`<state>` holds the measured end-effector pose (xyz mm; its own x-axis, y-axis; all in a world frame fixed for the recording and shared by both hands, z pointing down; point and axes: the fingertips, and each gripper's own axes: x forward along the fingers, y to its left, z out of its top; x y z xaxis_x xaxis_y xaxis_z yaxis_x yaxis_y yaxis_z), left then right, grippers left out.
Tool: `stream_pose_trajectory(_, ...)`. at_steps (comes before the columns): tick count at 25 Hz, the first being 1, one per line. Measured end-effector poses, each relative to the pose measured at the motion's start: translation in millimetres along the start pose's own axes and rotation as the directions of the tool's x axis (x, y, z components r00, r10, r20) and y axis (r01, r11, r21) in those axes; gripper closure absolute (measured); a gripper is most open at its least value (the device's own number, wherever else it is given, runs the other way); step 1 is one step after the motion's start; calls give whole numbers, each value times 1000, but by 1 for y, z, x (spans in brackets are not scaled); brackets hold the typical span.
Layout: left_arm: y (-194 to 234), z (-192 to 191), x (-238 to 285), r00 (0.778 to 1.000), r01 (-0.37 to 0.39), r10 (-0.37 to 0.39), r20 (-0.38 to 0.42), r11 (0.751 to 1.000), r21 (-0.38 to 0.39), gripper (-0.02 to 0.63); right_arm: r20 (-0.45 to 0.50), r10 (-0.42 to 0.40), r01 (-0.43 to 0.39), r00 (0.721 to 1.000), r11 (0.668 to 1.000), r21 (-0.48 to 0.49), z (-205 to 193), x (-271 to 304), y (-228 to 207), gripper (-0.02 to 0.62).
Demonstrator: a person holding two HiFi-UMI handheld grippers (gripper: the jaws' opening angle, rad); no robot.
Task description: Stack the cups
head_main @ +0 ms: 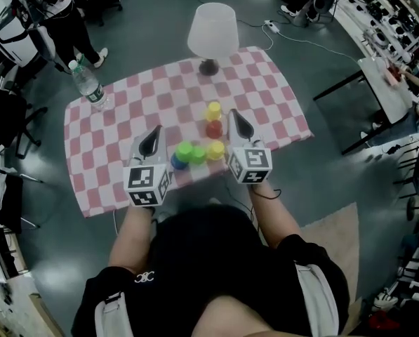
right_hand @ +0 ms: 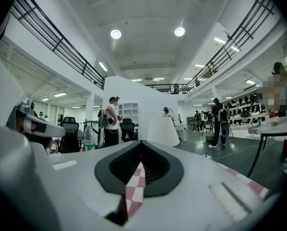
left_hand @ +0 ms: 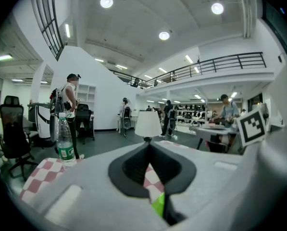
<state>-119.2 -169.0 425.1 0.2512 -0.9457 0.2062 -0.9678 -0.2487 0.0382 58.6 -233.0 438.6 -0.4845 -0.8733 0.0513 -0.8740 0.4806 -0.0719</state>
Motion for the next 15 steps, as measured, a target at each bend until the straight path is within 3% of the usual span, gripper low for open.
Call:
stream_pose_trajectory(7, -17, -2, 3, 997, -78, 78, -4, 997, -10, 607, -4, 62, -62, 998, 998, -10, -1, 3, -22, 597)
stream_pose_trajectory(11, -23, -2, 4, 992, -126, 126, -3, 992, -15, 607, -22, 205, -206, 978, 978, -35, -6, 8, -14, 581)
stream_pose_trajectory(13, -25, -3, 3, 989, -151, 151, -2, 988, -18, 607, -45, 313, -315, 949, 948, -39, -12, 11, -4, 432)
stream_pose_trajectory(15, -26, -5, 0, 984, -180, 180, -4, 983, -23, 607, -87, 381, -385, 921, 922, -42, -23, 15, 2, 375)
